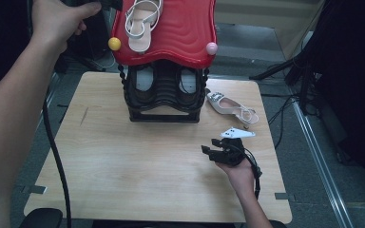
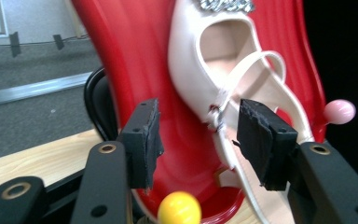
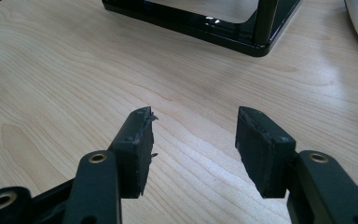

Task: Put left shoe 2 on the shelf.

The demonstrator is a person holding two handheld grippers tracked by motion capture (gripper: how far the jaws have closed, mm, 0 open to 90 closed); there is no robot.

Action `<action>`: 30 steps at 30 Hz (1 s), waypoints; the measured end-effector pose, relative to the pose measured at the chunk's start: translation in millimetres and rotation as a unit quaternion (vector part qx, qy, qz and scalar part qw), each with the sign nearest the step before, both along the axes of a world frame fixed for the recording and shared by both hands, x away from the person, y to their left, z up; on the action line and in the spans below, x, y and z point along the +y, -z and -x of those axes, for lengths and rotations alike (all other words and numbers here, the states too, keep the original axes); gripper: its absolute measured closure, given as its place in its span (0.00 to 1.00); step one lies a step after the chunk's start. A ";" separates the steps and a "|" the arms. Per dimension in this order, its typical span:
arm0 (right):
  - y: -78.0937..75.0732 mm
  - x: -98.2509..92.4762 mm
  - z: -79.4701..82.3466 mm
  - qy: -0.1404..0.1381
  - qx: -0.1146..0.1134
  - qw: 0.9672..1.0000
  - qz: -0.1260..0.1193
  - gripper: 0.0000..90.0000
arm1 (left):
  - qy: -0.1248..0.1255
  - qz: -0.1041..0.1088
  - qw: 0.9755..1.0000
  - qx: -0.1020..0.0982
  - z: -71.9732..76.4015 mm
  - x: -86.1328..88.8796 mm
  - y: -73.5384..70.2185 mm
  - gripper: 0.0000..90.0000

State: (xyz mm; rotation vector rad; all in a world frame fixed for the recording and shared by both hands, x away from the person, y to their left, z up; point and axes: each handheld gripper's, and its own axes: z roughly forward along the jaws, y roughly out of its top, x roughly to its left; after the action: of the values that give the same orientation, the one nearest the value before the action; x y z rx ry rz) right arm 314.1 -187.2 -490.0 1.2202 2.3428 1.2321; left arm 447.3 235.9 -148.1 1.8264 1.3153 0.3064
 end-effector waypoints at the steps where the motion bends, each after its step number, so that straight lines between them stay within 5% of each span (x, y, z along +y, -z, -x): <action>1: -0.2 -0.1 0.1 0.000 0.000 1.000 0.000 0.53 | 0.000 -0.003 1.000 0.001 0.5 1.4 1.5 0.54; 19: 0.8 0.6 -0.5 0.000 -0.002 1.000 0.000 0.53 | -0.003 -0.007 1.000 0.004 6.4 37.4 33.5 0.49; 30: -0.5 -0.1 0.0 0.001 -0.005 1.000 -0.004 0.53 | -0.011 -0.014 1.000 0.016 10.6 54.8 68.4 0.46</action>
State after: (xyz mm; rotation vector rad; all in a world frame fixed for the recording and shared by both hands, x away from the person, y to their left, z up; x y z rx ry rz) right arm 314.1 -187.4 -489.6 1.2175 2.3310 1.2453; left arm 436.6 290.7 -216.4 1.8483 1.3597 0.3094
